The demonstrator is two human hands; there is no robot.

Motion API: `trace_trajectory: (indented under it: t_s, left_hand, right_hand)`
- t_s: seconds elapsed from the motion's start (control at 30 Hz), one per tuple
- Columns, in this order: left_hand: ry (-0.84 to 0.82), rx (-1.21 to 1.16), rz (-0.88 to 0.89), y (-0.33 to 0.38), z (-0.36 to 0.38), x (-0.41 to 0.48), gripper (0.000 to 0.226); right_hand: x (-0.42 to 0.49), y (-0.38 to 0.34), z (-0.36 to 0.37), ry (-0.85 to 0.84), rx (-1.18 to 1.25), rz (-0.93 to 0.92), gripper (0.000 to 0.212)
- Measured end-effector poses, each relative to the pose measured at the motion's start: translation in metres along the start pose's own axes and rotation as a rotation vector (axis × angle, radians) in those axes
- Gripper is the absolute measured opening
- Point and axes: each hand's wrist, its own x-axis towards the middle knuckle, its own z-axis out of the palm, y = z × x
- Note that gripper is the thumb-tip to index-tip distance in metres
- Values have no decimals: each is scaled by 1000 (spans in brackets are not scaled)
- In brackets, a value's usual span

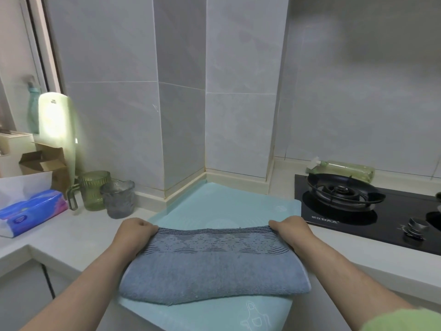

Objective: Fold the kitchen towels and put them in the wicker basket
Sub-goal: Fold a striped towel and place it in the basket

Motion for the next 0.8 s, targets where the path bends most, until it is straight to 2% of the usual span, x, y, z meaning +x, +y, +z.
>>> trace_trajectory:
  t_s: [0.13,0.23,0.3,0.43,0.5,0.6,0.8]
  left_hand:
    - [-14,73,43,-1,4,8,20]
    - [0,136,54,-4,7,14,32]
    - [12,215,63,-6,8,17,34]
    - [10,498,87,-4,11,19,20]
    - [5,572,93,-5,15,19,15]
    - [-8,677,142,-6,17,17,20]
    - [-96,795,265,-8,1,22,26]
  right_hand:
    - [11,4,3,21,-122,-67,37]
    - [15,4,7,44,-153,-152,52]
    - [16,3,12,81,-191,-211,46]
    - [16,0,18,67,-322,-234,23]
    - [16,-1,20,52,-419,-243,24]
    - [17,-2,21,28,-545,-245,29]
    - [12,-5,15,-57,-582,-269,28]
